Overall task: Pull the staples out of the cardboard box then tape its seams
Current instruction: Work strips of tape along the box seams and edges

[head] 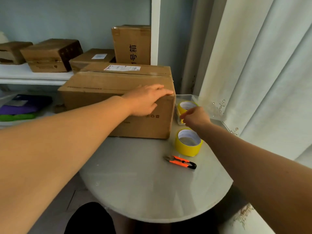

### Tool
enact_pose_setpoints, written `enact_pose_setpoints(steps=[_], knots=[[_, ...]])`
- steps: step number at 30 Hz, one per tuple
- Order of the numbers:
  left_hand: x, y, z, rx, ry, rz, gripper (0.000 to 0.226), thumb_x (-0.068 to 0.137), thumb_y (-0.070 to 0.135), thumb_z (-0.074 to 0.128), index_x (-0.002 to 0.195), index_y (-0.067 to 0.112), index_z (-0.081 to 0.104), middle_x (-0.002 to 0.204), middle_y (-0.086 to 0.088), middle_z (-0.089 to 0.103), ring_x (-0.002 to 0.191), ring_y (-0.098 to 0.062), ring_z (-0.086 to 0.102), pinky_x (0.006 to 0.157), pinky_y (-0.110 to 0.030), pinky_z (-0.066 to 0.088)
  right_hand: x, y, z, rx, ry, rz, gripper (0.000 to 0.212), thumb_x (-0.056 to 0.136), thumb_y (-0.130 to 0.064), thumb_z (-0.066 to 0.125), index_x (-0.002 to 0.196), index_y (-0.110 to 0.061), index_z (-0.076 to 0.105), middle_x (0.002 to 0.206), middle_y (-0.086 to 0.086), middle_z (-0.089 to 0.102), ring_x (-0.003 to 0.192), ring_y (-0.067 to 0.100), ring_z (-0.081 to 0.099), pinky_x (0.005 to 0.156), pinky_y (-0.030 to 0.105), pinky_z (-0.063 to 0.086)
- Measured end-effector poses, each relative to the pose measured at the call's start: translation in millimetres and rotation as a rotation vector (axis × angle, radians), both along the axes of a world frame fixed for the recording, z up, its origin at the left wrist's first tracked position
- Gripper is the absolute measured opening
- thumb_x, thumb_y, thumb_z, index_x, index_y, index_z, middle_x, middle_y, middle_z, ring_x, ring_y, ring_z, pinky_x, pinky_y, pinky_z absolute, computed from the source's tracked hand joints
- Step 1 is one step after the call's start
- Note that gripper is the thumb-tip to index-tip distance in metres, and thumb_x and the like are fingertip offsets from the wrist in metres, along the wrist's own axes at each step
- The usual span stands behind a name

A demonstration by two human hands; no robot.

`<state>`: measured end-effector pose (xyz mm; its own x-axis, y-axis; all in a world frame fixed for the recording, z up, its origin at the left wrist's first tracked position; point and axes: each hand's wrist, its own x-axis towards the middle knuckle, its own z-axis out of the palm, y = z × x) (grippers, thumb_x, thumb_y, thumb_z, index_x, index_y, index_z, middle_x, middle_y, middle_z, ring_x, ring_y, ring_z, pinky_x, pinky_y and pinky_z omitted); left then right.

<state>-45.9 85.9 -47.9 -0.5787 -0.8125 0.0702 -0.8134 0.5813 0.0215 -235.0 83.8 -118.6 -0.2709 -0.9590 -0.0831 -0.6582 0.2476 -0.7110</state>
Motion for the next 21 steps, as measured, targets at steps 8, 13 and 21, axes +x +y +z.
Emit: enact_pose_setpoints(steps=[8, 13, 21], knots=[[-44, 21, -52, -0.135, 0.043, -0.076, 0.017, 0.092, 0.028, 0.054, 0.107, 0.022, 0.061, 0.108, -0.002, 0.064, 0.098, -0.024, 0.062, 0.070, -0.032, 0.045, -2, 17, -19, 0.171, 0.399, 0.372, 0.029, 0.081, -0.012, 0.062, 0.110, -0.018, 0.062, 0.113, 0.009, 0.057, 0.102, 0.029, 0.055, 0.079, 0.020, 0.045], [-46, 9, -117, 0.641, 0.461, 0.391, 0.050, 0.078, 0.019, 0.076, 0.124, 0.014, 0.058, 0.115, -0.008, 0.064, 0.099, -0.027, 0.065, 0.072, -0.037, 0.057, 2, 19, -17, 0.324, 0.485, 0.541, 0.085, 0.080, -0.016, 0.072, 0.151, -0.014, 0.025, 0.149, 0.009, 0.038, 0.133, 0.025, 0.041, 0.101, 0.029, 0.039], [-65, 13, -145, 0.376, 0.607, 0.419, 0.020, 0.080, 0.023, 0.072, 0.067, 0.026, 0.058, 0.076, 0.007, 0.060, 0.086, -0.020, 0.061, 0.075, -0.034, 0.052, -14, 16, -40, 0.314, 0.450, 0.543, 0.093, 0.082, -0.010, 0.071, 0.153, -0.016, 0.012, 0.150, 0.008, 0.037, 0.135, 0.027, 0.040, 0.109, 0.036, 0.036]])
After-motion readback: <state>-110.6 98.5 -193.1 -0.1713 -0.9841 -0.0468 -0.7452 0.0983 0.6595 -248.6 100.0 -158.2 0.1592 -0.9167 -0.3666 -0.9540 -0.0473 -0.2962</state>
